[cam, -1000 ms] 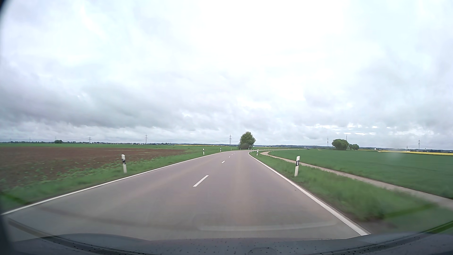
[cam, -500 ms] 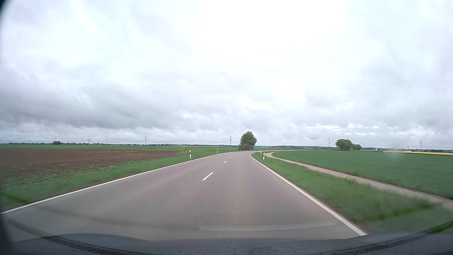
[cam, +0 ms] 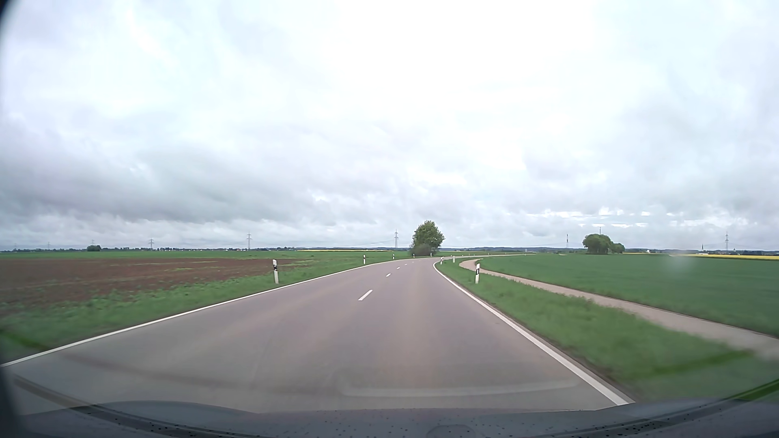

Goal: Follow the waypoints while adhering to traffic rules and regulations

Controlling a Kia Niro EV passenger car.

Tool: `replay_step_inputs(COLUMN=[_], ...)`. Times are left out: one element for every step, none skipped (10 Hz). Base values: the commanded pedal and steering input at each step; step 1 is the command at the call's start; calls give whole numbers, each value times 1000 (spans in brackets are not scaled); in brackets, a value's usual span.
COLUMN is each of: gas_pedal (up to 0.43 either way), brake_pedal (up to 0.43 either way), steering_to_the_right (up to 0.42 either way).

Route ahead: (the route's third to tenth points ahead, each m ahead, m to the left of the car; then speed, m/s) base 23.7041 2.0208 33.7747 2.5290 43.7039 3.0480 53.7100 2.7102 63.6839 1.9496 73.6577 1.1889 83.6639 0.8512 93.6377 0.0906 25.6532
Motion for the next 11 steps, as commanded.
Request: replay_step_inputs(gas_pedal=[287,287,287,287,280,280,280,268,268,260,260], brake_pedal=[0,0,0,0,0,0,0,0,0,0,0], steering_to_the_right=[1,1,1,1,1,1,1,1,1,2,3])
